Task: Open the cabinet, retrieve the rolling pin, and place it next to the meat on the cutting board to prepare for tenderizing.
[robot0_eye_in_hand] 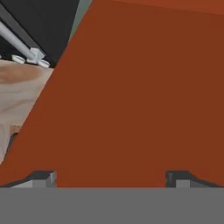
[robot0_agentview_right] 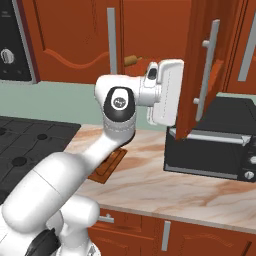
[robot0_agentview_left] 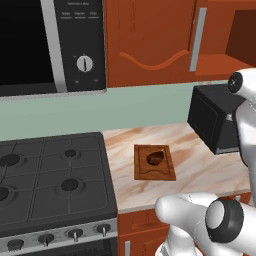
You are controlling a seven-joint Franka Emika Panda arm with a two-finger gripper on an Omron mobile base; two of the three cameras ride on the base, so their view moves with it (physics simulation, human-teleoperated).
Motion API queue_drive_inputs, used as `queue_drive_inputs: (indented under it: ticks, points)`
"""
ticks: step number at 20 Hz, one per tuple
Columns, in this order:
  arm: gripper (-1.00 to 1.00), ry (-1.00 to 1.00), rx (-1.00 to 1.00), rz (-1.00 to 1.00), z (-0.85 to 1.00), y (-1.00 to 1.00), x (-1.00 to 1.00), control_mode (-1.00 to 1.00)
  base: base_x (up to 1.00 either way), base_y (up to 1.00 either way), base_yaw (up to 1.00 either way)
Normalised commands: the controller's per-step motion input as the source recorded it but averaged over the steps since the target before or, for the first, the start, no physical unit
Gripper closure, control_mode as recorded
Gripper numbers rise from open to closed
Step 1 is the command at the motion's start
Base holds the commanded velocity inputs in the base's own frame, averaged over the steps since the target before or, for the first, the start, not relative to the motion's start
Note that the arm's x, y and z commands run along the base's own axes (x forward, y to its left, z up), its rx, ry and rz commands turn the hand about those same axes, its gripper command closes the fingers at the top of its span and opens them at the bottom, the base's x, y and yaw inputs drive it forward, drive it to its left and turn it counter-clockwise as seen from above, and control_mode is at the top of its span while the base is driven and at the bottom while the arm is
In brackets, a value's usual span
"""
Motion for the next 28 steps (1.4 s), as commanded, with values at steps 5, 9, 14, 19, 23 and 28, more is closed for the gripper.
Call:
queue_drive_inputs:
  ticks: [5,9,14,19,23,28]
  points:
    - [-1.00,0.01,0.00,-0.03,0.03,-0.67,0.04,-1.00,0.00,0.00,0.00]
    - [-1.00,0.01,0.00,0.00,0.00,-0.59,0.00,-1.00,0.00,0.00,0.00]
    - [-1.00,0.02,0.00,0.00,0.00,-0.34,-0.01,-1.00,0.00,0.00,0.00]
    - [-1.00,-0.01,0.00,0.01,0.00,0.04,-0.39,-1.00,0.00,0.00,0.00]
    - [-1.00,-0.07,0.00,0.02,0.00,0.70,-0.63,-1.00,0.00,0.00,0.00]
    - [-1.00,-0.12,0.00,0.00,0.02,0.87,-0.56,-1.00,0.00,0.00,0.00]
